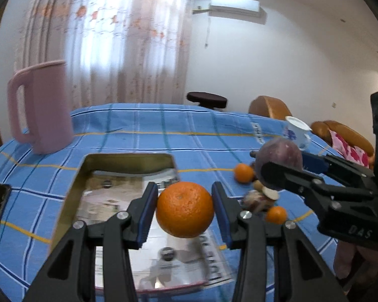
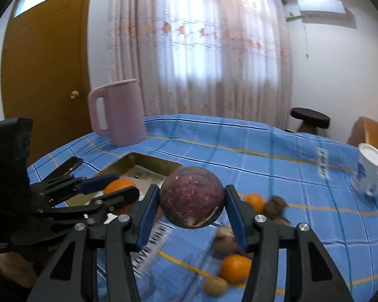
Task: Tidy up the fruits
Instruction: 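Carry the orange and purple root with both tools over the metal tin box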
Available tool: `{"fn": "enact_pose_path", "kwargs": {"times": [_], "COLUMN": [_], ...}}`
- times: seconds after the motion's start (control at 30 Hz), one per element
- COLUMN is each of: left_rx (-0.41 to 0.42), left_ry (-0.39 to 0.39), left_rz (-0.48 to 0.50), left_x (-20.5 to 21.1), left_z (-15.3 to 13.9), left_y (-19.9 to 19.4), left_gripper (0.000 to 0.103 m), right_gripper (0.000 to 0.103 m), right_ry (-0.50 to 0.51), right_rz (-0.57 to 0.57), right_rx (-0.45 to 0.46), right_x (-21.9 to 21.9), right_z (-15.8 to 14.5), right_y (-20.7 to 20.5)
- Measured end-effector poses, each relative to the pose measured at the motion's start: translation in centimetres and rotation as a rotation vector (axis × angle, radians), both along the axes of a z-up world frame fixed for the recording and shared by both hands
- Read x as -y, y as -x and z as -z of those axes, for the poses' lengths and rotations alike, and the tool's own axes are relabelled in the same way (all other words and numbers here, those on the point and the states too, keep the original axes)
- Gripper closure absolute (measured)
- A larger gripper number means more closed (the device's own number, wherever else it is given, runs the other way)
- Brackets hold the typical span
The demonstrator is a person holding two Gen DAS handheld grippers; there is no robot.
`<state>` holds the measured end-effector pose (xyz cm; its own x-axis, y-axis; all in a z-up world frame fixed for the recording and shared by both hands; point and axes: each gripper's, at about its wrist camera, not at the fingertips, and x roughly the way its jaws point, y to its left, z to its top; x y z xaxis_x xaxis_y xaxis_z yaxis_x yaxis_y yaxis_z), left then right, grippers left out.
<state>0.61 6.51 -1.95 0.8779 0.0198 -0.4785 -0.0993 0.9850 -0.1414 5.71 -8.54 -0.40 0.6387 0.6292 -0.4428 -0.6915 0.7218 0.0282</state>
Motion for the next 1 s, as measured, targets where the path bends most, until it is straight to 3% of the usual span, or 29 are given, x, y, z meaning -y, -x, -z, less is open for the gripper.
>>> {"fn": "enact_pose_path", "kwargs": {"times": [0.43, 1.0], "left_rx": [-0.053, -0.103], "left_ry": [0.048, 0.055], "left_rz": [-0.101, -0.134], "left_x": [-5.8, -7.5], "left_z": [1.7, 2.5], "left_y": [-0.2, -0.6], "left_gripper": [0.057, 0.056], "right_gripper": [0.049, 0.048], "right_ry": [0.056, 0.123], "right_rz": [-0.161, -0.225], "right_rx": [-0.008, -0.067], "right_x": [-7.9, -10.0], "right_z": [1.6, 4.0], "right_y": [0.2, -0.5]}}
